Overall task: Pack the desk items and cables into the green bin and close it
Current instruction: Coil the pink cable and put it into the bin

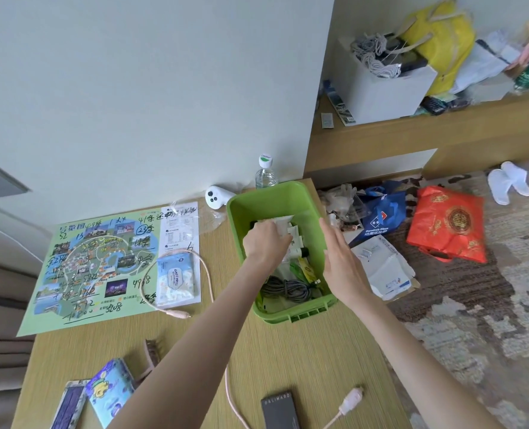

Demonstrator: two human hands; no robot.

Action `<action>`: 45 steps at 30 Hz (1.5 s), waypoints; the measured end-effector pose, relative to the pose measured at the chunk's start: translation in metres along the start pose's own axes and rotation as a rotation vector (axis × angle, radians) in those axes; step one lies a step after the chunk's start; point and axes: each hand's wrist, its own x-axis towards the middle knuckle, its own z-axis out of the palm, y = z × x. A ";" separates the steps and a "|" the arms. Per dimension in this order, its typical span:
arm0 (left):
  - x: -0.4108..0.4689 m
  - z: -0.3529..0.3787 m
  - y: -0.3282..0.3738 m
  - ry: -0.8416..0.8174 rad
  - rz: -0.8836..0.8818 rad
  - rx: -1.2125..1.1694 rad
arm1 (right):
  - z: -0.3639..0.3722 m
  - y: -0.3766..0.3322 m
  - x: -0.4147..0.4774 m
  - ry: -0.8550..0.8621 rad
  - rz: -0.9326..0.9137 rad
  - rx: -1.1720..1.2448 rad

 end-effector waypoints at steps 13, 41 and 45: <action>0.001 0.020 0.009 -0.018 0.052 -0.492 | 0.009 0.011 0.003 0.050 -0.031 0.024; -0.128 -0.021 -0.070 0.339 0.388 -0.146 | 0.004 -0.003 -0.080 0.228 -0.101 -0.073; -0.174 0.000 -0.111 0.340 0.352 -0.186 | 0.023 -0.008 -0.140 0.332 -0.183 -0.074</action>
